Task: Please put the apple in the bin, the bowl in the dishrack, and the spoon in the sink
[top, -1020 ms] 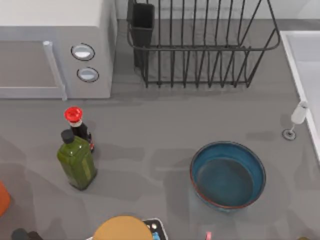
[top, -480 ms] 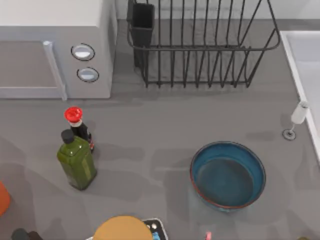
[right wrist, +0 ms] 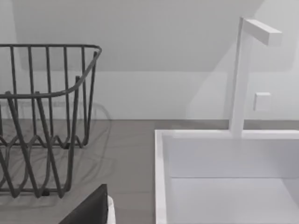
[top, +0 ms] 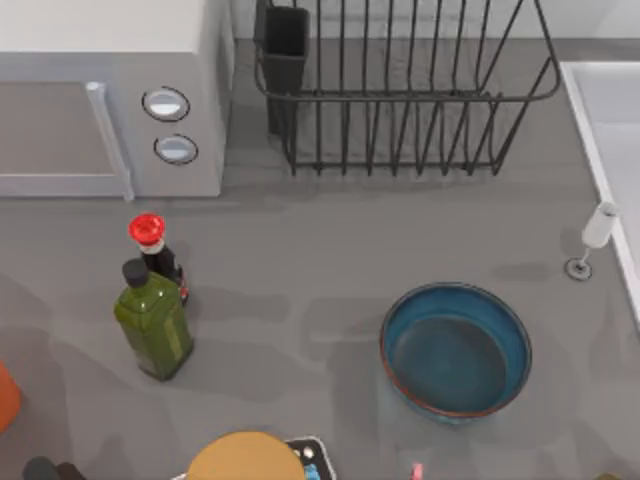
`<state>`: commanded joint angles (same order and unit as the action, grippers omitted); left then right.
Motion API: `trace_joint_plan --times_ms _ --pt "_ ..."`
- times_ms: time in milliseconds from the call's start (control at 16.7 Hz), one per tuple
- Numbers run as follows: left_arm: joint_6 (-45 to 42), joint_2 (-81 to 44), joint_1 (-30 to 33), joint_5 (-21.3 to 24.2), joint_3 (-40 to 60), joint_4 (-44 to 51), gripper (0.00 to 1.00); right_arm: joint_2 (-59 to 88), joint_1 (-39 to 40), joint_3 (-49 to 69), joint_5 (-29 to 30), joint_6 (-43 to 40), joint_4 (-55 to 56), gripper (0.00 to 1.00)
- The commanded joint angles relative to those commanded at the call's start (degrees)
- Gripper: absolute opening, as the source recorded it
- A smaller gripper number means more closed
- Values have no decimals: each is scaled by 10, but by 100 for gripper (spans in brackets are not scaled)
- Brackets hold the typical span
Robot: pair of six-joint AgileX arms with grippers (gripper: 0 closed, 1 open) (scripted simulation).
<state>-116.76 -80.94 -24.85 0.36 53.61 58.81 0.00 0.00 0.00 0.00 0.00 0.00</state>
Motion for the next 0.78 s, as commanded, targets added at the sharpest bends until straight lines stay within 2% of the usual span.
trace_joint_plan --times_ms 240,420,600,780 --pt "4 12 -2 6 15 17 100 0 0 0 0 0 0 100" --pt "39 41 8 9 0 -6 100 0 0 0 0 0 0 100" --pt "128 106 29 11 -39 -57 100 0 0 0 0 0 0 100" --pt "269 198 58 10 -104 -126 100 0 0 0 0 0 0 100"
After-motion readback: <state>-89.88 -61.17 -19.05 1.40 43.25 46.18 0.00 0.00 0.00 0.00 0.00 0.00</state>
